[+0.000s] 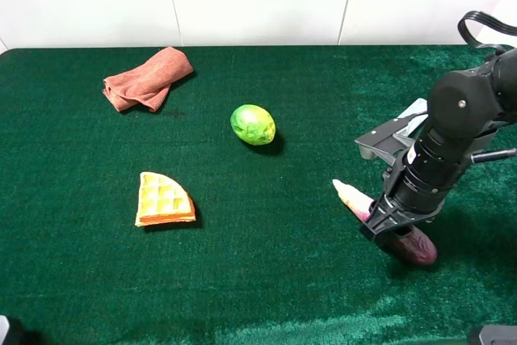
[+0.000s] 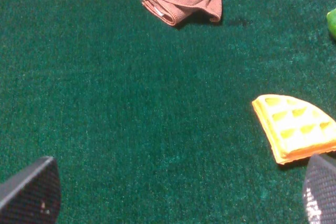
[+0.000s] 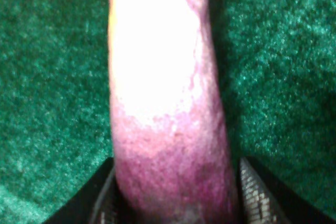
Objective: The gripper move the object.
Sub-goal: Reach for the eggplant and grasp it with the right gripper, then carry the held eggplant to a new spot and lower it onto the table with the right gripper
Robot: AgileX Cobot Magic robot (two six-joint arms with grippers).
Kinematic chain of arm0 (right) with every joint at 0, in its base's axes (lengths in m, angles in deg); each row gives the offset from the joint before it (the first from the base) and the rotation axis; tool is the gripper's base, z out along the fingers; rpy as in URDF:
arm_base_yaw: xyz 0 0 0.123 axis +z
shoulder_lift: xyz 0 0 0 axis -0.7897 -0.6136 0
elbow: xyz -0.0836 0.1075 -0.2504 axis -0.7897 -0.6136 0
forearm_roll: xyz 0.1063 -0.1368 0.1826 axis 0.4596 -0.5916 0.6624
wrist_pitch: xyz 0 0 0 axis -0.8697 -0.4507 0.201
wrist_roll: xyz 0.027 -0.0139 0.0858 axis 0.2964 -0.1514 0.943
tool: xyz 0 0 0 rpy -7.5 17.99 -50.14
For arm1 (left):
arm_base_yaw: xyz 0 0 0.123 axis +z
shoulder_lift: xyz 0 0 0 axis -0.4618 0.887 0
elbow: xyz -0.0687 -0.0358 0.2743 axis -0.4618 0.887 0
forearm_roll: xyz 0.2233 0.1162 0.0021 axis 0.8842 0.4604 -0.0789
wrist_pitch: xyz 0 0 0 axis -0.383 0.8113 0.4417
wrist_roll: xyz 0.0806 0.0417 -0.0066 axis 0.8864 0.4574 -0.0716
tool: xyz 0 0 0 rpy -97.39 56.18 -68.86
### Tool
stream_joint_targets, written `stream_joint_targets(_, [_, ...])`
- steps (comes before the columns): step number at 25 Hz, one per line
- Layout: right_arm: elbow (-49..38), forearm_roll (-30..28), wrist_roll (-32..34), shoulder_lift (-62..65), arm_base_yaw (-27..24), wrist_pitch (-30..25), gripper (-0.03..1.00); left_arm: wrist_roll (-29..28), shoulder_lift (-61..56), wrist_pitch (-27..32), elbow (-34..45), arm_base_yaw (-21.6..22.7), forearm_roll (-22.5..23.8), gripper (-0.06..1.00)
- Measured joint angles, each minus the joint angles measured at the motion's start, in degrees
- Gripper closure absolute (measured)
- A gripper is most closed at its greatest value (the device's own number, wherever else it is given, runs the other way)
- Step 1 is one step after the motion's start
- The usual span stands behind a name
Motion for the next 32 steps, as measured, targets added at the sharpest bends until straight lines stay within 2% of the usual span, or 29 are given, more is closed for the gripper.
stream_joint_targets(8, [0.0,0.0,0.0,2.4,0.0,-0.8,0.62,0.0,0.0,0.0,0.0,0.0,0.0,0.02])
stream_joint_targets(12, [-0.1,0.2,0.1,7.1,0.0,-3.0,0.62,0.0,0.0,0.0,0.0,0.0,0.0,0.02])
stream_joint_targets(25, [0.1,0.5,5.0,19.5,0.0,-13.2,0.62,0.0,0.0,0.0,0.0,0.0,0.0,0.02])
stream_joint_targets(32, [7.9,0.8,11.0,19.8,0.0,-20.6,0.62,0.0,0.0,0.0,0.0,0.0,0.0,0.02])
